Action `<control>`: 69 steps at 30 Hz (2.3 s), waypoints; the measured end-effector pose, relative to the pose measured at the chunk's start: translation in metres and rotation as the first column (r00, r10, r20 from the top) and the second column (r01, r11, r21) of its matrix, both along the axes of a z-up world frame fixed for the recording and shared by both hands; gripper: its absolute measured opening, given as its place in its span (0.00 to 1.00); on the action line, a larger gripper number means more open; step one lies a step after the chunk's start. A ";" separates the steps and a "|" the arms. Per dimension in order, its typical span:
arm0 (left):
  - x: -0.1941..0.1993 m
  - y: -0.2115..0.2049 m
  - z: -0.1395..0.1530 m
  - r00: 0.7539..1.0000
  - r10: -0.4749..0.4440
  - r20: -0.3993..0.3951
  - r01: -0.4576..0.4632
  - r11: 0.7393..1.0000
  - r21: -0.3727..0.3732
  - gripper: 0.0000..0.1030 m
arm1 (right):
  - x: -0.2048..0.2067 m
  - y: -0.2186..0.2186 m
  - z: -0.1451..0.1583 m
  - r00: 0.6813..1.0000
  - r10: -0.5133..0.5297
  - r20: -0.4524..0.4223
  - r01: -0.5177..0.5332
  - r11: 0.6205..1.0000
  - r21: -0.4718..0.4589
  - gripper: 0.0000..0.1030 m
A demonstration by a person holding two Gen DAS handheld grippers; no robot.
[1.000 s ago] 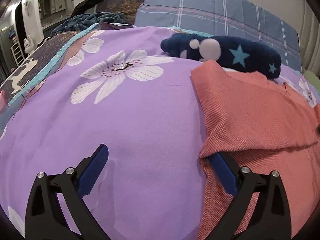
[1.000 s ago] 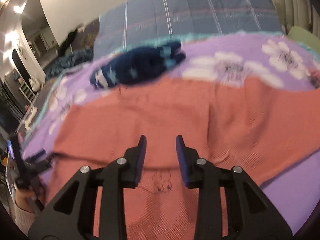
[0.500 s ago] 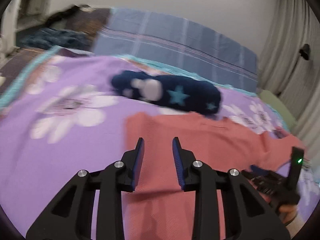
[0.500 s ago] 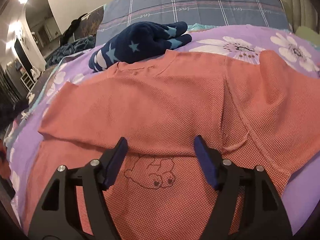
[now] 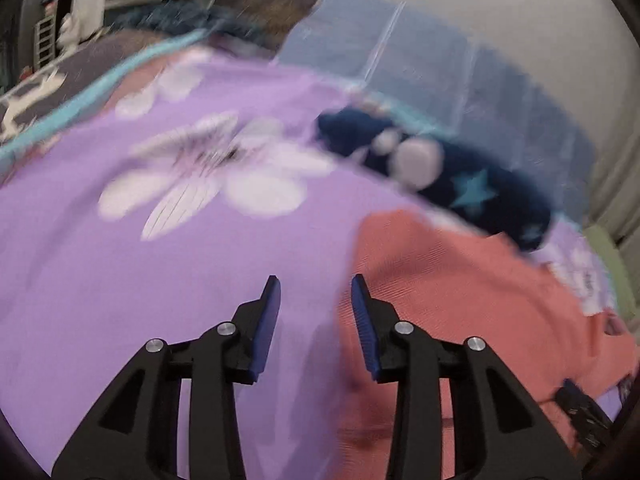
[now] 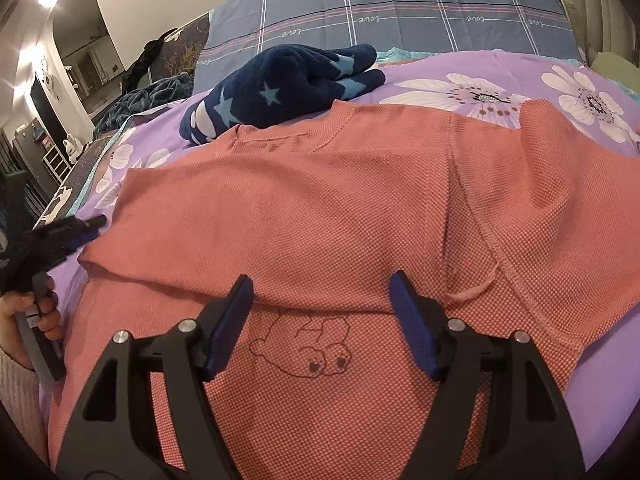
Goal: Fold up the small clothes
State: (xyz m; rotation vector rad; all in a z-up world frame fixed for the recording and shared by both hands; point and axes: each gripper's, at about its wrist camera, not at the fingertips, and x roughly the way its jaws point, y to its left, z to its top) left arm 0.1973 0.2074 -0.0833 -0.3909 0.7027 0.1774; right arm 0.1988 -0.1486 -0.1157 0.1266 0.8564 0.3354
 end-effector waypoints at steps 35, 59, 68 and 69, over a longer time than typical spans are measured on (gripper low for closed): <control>0.044 -0.106 -0.033 0.954 -0.233 -0.187 0.271 0.939 0.212 0.82 | -0.029 -0.427 0.062 0.659 -0.723 -0.205 0.720 0.528 0.451 0.31; 0.043 -0.100 -0.034 0.954 -0.250 -0.165 0.277 0.946 0.168 0.83 | 0.006 0.006 0.045 0.990 0.132 -0.046 -0.118 0.966 0.228 0.13; 0.035 -0.099 -0.014 0.910 -0.412 -0.038 0.403 0.904 -0.145 0.74 | -0.013 -0.005 0.001 0.994 0.087 -0.063 -0.073 0.978 0.193 0.32; 0.035 -0.107 -0.014 0.887 -0.461 -0.024 0.446 0.868 -0.218 0.71 | -0.014 -0.005 0.000 0.995 0.085 -0.059 -0.071 0.977 0.203 0.32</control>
